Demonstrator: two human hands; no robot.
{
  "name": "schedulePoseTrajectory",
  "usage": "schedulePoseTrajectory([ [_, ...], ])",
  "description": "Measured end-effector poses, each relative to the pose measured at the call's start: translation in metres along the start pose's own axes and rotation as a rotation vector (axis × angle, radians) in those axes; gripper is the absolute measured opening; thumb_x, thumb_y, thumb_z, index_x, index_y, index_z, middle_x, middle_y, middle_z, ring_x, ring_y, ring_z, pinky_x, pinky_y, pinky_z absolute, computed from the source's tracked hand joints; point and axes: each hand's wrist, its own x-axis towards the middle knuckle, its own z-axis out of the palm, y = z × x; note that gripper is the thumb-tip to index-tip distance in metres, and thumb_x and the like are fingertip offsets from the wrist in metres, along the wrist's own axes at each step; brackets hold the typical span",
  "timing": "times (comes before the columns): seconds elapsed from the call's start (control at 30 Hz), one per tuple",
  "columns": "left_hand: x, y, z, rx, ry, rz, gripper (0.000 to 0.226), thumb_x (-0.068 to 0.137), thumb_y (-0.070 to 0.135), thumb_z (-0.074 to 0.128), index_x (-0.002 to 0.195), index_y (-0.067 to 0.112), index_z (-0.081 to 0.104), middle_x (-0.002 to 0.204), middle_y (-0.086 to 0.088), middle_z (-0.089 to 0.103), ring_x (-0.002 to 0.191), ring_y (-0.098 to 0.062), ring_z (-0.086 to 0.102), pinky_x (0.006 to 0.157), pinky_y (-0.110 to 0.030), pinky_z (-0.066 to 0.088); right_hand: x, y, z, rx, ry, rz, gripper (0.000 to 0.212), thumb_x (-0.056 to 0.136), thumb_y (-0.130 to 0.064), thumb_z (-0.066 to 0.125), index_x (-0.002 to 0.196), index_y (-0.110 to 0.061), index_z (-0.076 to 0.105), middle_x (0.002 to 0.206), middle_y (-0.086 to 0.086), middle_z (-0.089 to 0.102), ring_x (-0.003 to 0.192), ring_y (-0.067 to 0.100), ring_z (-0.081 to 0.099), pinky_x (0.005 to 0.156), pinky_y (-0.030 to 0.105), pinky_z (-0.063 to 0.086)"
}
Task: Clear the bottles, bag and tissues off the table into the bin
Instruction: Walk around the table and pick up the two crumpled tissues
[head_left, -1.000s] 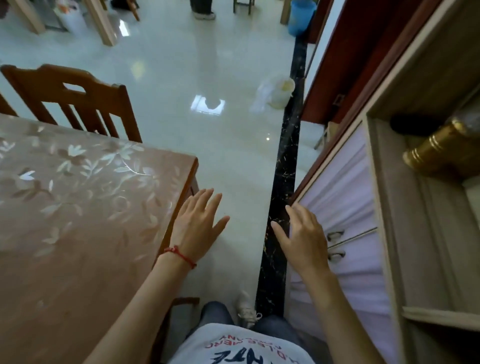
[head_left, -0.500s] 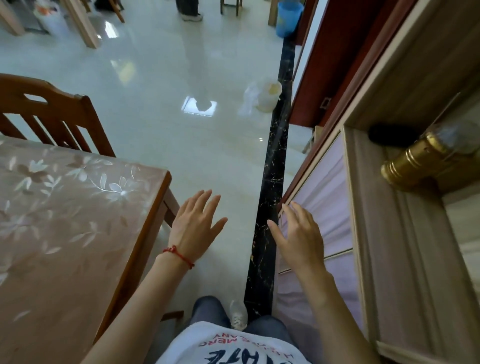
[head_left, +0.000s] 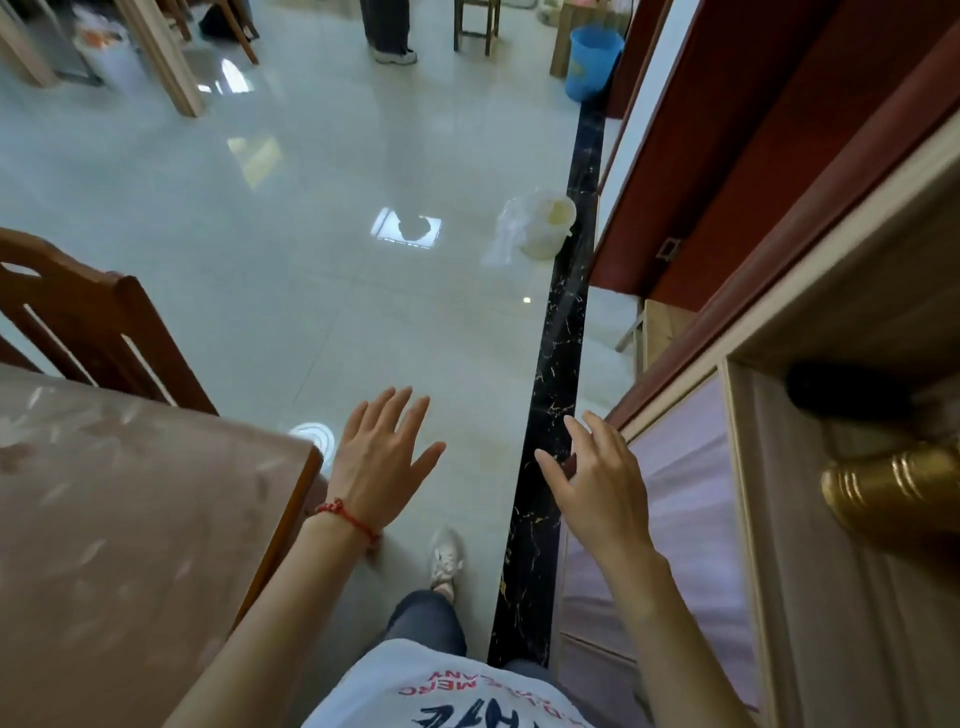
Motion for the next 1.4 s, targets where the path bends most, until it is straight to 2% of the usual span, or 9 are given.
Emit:
schedulePoseTrajectory([
  [0.17,0.08,-0.025,-0.003,-0.024,-0.033,-0.006,0.073,0.093,0.054,0.01,0.115,0.007,0.061,0.115,-0.016,0.066,0.108,-0.033,0.062,0.088,-0.047,0.05,0.083,-0.005,0.013,-0.003,-0.001,0.014,0.048,0.081,-0.032,0.068,0.117,-0.002,0.059,0.122,0.02,0.059,0.114,0.034,0.055,0.089,0.045,0.049],
  [0.33,0.151,-0.047,-0.005,-0.064,-0.019,-0.031,0.075,0.092,0.058,0.011,0.115,0.006,0.061,0.117,-0.016,0.065,0.109,-0.035,0.061,0.089,-0.049,0.049,0.157,-0.01,0.023,-0.021,-0.034,-0.013,0.049,0.084,-0.035,0.063,0.121,-0.003,0.056,0.126,0.019,0.056,0.119,0.033,0.051,0.095,0.043,0.044],
  [0.6,0.247,-0.055,0.0,-0.094,-0.004,-0.141,0.075,0.092,0.059,0.012,0.113,0.007,0.062,0.115,-0.016,0.066,0.107,-0.034,0.062,0.087,-0.048,0.05,0.271,0.002,0.041,-0.01,-0.041,-0.066,0.051,0.082,-0.04,0.053,0.116,-0.003,0.059,0.121,0.018,0.06,0.115,0.032,0.055,0.093,0.043,0.046],
  [0.73,0.299,-0.059,0.005,-0.103,0.004,-0.234,0.074,0.092,0.059,0.012,0.113,0.007,0.061,0.114,-0.016,0.066,0.106,-0.034,0.062,0.087,-0.048,0.049,0.344,0.011,0.055,-0.017,-0.065,-0.161,0.048,0.083,-0.037,0.062,0.116,-0.002,0.059,0.122,0.019,0.059,0.115,0.034,0.055,0.092,0.044,0.046],
  [0.87,0.341,-0.061,-0.003,-0.107,0.034,-0.349,0.075,0.092,0.058,0.011,0.112,0.007,0.062,0.113,-0.016,0.066,0.106,-0.035,0.063,0.086,-0.048,0.05,0.417,0.009,0.056,-0.01,-0.096,-0.282,0.052,0.085,-0.044,0.05,0.115,-0.002,0.058,0.12,0.02,0.06,0.113,0.035,0.056,0.092,0.044,0.047],
  [0.93,0.357,-0.065,-0.009,-0.111,0.058,-0.414,0.075,0.092,0.058,0.011,0.112,0.007,0.062,0.113,-0.016,0.066,0.106,-0.035,0.063,0.087,-0.048,0.05,0.449,0.005,0.058,-0.005,-0.105,-0.354,0.048,0.084,-0.039,0.059,0.114,-0.001,0.059,0.119,0.021,0.06,0.112,0.036,0.057,0.091,0.045,0.047],
  [1.0,0.368,-0.072,-0.013,-0.103,0.082,-0.48,0.076,0.092,0.058,0.01,0.112,0.007,0.062,0.113,-0.016,0.066,0.105,-0.034,0.063,0.087,-0.047,0.05,0.477,-0.002,0.062,-0.013,-0.125,-0.425,0.048,0.083,-0.037,0.061,0.115,-0.001,0.058,0.12,0.021,0.06,0.113,0.036,0.056,0.092,0.046,0.046],
  [1.2,0.371,-0.104,-0.023,-0.084,0.127,-0.672,0.073,0.093,0.056,0.013,0.114,0.005,0.061,0.113,-0.017,0.066,0.105,-0.034,0.062,0.086,-0.046,0.05,0.528,-0.048,0.085,0.038,-0.224,-0.619,0.049,0.084,-0.035,0.064,0.12,-0.002,0.056,0.125,0.02,0.057,0.117,0.035,0.053,0.094,0.046,0.045],
  [1.4,0.347,-0.15,-0.023,-0.06,0.165,-0.883,0.07,0.093,0.056,0.015,0.113,0.006,0.06,0.112,-0.017,0.065,0.103,-0.035,0.062,0.086,-0.044,0.05,0.552,-0.12,0.123,0.084,-0.29,-0.848,0.047,0.081,-0.035,0.066,0.114,-0.002,0.059,0.119,0.021,0.061,0.11,0.035,0.059,0.087,0.046,0.049],
])
